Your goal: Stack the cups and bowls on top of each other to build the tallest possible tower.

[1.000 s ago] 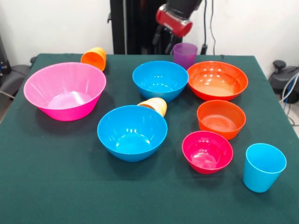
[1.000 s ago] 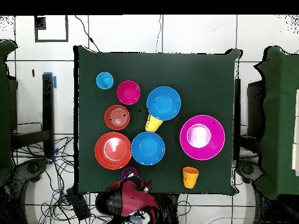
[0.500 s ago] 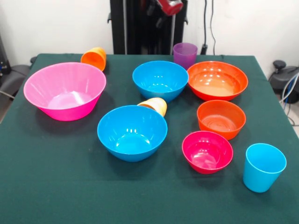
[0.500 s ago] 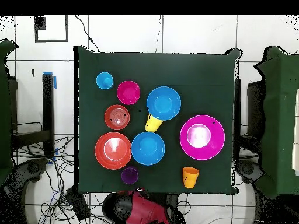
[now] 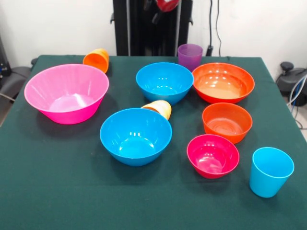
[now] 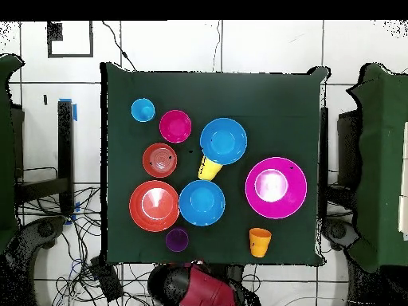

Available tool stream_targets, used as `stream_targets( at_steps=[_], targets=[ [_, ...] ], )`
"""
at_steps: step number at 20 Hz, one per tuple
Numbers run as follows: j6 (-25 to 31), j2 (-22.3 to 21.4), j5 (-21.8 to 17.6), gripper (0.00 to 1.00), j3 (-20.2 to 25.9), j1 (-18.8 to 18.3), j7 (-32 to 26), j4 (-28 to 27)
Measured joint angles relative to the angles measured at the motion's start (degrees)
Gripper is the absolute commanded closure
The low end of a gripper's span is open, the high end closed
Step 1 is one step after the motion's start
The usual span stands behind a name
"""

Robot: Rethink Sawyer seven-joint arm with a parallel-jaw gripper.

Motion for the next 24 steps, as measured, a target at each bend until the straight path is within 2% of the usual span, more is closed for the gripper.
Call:
stream_targets(
  at_steps=[3,5,7,14,24],
  targets=[
    [-2.76,0.02,0.00,0.00,4.08,-3.64,0.00,0.77],
    [-4.06,0.02,0.01,0.00,5.57,-4.69,0.00,1.06],
    [-7.28,-0.02,0.01,0.00,9.04,-6.50,0.00,1.76],
    [-12.88,-1.20,0.02,0.00,16.85,-9.26,0.00,3.78],
    [-13.21,-1.70,0.02,0.00,20.54,-10.72,0.00,5.18]
  ],
)
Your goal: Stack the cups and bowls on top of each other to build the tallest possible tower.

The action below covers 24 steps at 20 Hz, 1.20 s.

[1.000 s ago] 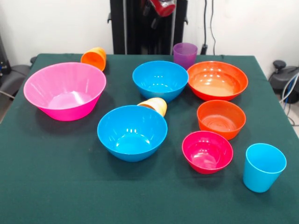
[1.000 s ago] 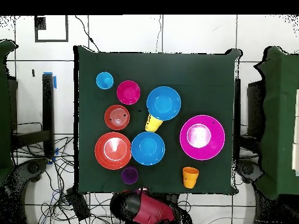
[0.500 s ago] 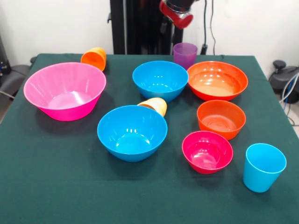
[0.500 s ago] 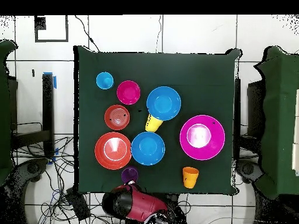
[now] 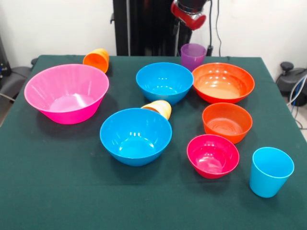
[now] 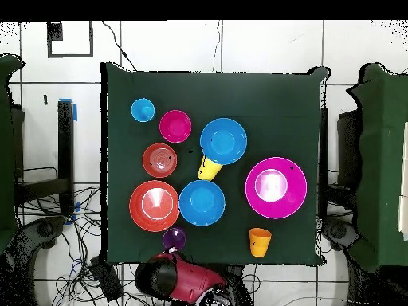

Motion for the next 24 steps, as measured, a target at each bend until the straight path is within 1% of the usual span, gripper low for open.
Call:
stream_targets(
  at_steps=[13,20,24],
  targets=[
    [0.00,-1.67,0.01,0.00,0.12,1.54,0.00,0.18],
    [0.26,-3.84,0.83,0.00,-0.35,4.72,0.00,0.19],
    [0.26,-3.97,1.16,0.00,-0.35,5.35,0.00,0.19]
  ],
)
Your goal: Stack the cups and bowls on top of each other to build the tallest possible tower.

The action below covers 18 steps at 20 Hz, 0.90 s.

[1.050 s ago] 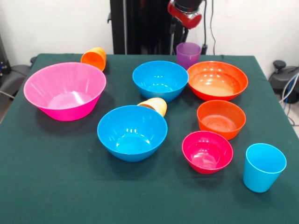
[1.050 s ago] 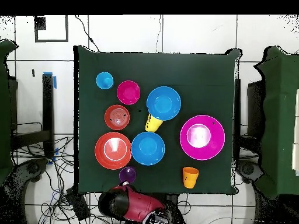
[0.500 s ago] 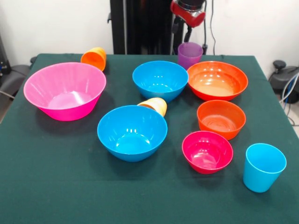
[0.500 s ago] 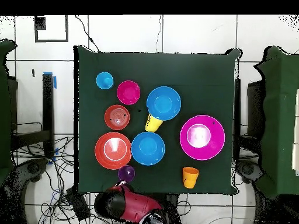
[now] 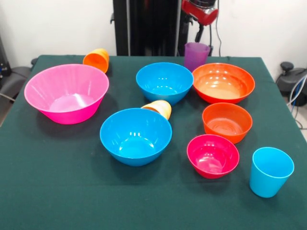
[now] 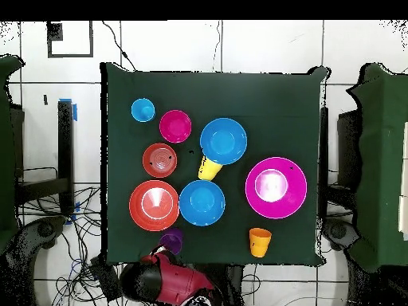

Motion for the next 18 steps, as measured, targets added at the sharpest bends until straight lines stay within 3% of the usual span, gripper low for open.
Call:
stream_targets(
  at_steps=[18],
  targets=[
    [-0.01,2.22,0.19,0.00,1.17,-2.57,0.00,-0.02]
  ],
)
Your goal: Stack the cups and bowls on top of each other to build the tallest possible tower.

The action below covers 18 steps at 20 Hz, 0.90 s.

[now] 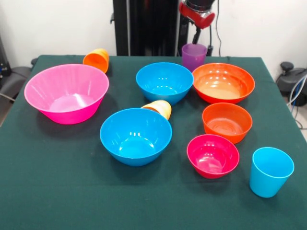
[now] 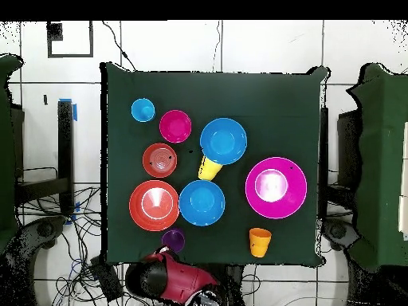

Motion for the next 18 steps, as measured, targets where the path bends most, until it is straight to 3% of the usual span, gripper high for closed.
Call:
stream_targets(
  at_steps=[13,18],
  targets=[
    [-0.45,1.44,0.01,0.00,1.01,-0.85,0.00,-0.01],
    [-4.78,3.96,0.04,0.00,1.53,-0.81,0.00,-0.03]
  ],
)
